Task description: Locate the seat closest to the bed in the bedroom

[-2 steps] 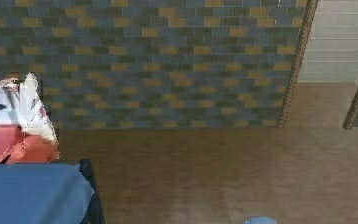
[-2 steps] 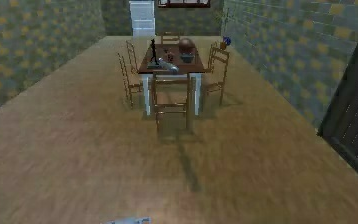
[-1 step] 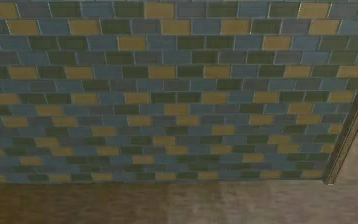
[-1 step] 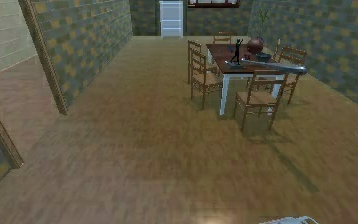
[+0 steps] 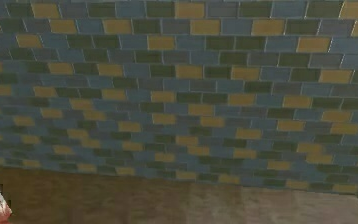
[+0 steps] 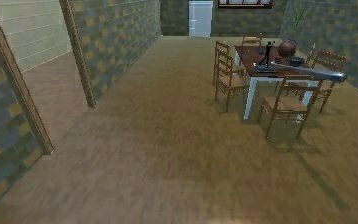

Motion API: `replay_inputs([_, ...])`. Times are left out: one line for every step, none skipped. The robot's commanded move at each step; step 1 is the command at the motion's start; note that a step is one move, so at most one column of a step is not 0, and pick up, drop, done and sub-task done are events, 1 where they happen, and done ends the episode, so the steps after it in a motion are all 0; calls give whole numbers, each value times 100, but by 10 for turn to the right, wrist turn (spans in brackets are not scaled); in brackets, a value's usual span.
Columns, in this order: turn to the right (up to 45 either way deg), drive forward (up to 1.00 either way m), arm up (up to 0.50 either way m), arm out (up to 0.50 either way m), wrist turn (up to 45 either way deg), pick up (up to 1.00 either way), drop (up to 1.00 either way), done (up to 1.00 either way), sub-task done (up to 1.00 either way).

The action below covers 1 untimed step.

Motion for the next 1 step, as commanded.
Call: replay_inputs([0, 25, 0, 0, 0, 0, 0, 0, 0])
